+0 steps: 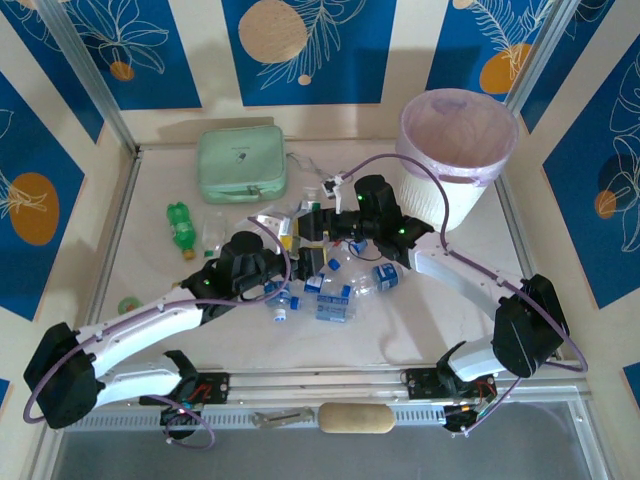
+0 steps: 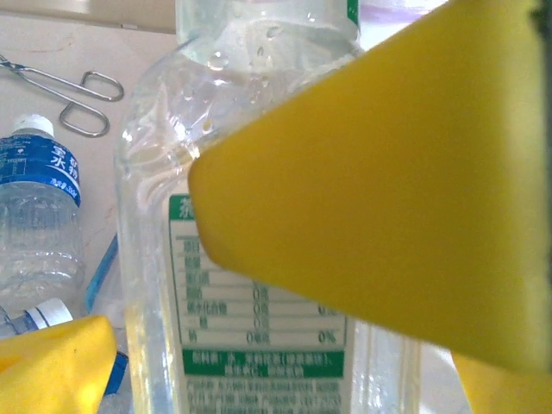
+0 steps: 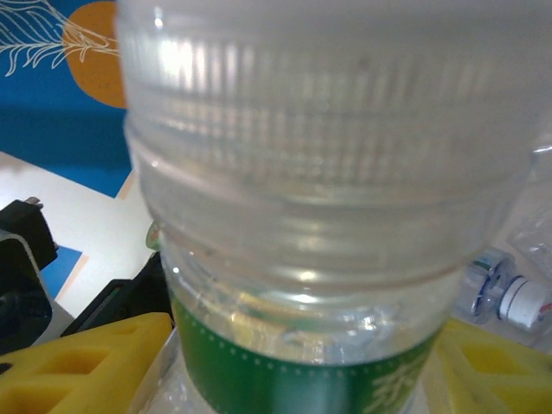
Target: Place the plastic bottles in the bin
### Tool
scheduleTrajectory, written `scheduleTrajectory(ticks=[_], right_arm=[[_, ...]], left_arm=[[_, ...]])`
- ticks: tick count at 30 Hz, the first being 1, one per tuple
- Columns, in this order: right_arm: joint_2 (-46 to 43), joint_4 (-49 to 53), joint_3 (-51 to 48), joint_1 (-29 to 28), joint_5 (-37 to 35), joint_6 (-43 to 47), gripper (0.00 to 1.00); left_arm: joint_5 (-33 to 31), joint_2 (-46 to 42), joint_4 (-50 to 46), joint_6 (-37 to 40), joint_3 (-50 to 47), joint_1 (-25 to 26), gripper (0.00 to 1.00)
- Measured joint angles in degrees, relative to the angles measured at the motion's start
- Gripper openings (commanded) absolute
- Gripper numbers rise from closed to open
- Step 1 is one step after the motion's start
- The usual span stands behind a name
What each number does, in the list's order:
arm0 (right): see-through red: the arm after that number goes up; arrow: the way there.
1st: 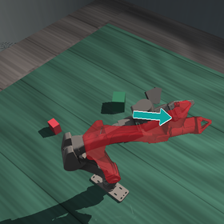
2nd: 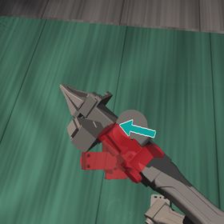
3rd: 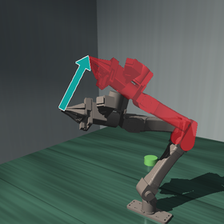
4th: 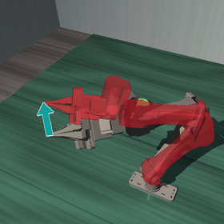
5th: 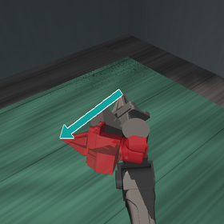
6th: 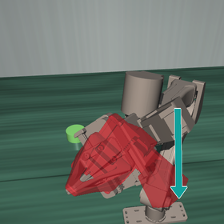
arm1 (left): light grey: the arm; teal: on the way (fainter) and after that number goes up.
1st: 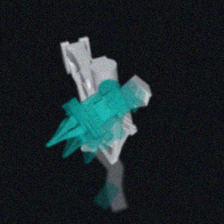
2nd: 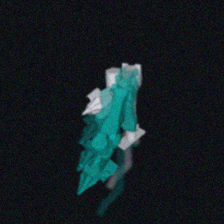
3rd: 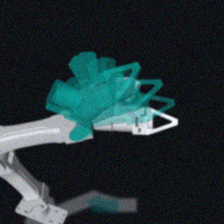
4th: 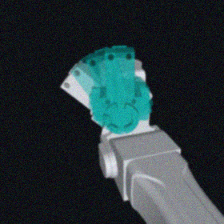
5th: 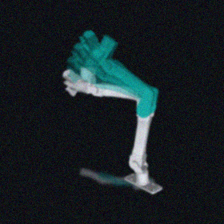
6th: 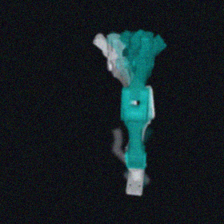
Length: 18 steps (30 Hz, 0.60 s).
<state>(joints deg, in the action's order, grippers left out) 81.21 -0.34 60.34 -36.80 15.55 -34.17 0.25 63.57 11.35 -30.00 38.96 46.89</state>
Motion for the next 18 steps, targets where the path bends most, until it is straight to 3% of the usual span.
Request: scheduleTrajectory(ticks=[7,14,18], right_arm=[[0.0,4.57,2.93,4.24,-4.96,1.46,0.51],[-1.75,11.02,12.48,10.84,-10.45,7.13,0.51],[-3.3,14.6,19.78,15.02,-14.27,11.58,0.5]], left_arm=[[-0.22,-6.97,-0.74,-1.44,-3.78,-3.23,0.99],[0.39,-13.42,-1.29,-8.72,-13.11,-16.02,0.99],[0.42,-13.55,-1.27,-12.44,-15.5,-20.85,0.99]])
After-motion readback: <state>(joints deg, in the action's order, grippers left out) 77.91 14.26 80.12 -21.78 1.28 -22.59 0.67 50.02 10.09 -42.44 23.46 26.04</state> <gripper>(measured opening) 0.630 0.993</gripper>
